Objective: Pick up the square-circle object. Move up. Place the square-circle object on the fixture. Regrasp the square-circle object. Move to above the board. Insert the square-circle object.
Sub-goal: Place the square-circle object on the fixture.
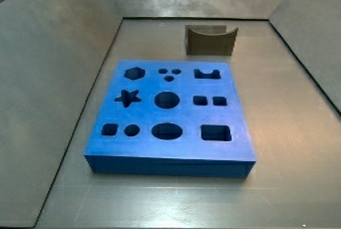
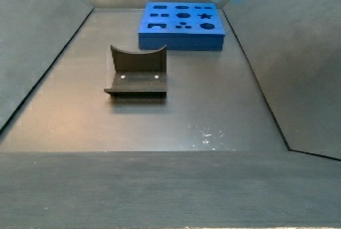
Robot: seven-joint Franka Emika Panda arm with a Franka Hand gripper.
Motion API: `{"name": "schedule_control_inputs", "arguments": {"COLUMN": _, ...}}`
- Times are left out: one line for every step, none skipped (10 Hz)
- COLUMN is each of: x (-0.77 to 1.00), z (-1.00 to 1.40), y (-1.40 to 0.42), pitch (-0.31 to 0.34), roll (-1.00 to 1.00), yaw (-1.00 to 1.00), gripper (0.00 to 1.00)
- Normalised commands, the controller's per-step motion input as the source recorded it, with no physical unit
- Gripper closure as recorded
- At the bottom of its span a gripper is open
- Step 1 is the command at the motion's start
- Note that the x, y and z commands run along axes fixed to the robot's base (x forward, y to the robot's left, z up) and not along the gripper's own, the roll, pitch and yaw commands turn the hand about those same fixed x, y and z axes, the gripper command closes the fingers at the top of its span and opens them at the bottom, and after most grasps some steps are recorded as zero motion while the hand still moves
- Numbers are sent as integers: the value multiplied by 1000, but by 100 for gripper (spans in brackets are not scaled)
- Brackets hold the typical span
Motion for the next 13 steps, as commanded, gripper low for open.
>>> {"name": "schedule_control_inputs", "arguments": {"x": 1000, "z": 171, "y": 82, "pitch": 135, "roll": 85, "yaw": -160, "gripper": 100}}
{"name": "schedule_control_inputs", "arguments": {"x": 1000, "z": 153, "y": 75, "pitch": 142, "roll": 79, "yaw": -103, "gripper": 100}}
{"name": "schedule_control_inputs", "arguments": {"x": 1000, "z": 133, "y": 70, "pitch": 143, "roll": 71, "yaw": -61, "gripper": 100}}
{"name": "schedule_control_inputs", "arguments": {"x": 1000, "z": 118, "y": 68, "pitch": 140, "roll": 63, "yaw": -46, "gripper": 100}}
{"name": "schedule_control_inputs", "arguments": {"x": 1000, "z": 105, "y": 64, "pitch": 138, "roll": 55, "yaw": -36, "gripper": 100}}
{"name": "schedule_control_inputs", "arguments": {"x": 1000, "z": 90, "y": 59, "pitch": 143, "roll": 47, "yaw": -29, "gripper": 100}}
{"name": "schedule_control_inputs", "arguments": {"x": 1000, "z": 77, "y": 55, "pitch": 141, "roll": 41, "yaw": -25, "gripper": 100}}
{"name": "schedule_control_inputs", "arguments": {"x": 1000, "z": 62, "y": 52, "pitch": 141, "roll": 35, "yaw": -23, "gripper": 100}}
{"name": "schedule_control_inputs", "arguments": {"x": 1000, "z": 56, "y": 49, "pitch": 143, "roll": 29, "yaw": -23, "gripper": 100}}
{"name": "schedule_control_inputs", "arguments": {"x": 1000, "z": 40, "y": 43, "pitch": 144, "roll": 21, "yaw": -24, "gripper": 100}}
{"name": "schedule_control_inputs", "arguments": {"x": 949, "z": 31, "y": 38, "pitch": 149, "roll": 16, "yaw": -24, "gripper": 100}}
{"name": "schedule_control_inputs", "arguments": {"x": 1000, "z": -489, "y": 379, "pitch": 42, "roll": -1000, "yaw": 14, "gripper": 100}}
{"name": "schedule_control_inputs", "arguments": {"x": 1000, "z": -507, "y": 391, "pitch": 41, "roll": -1000, "yaw": 9, "gripper": 100}}
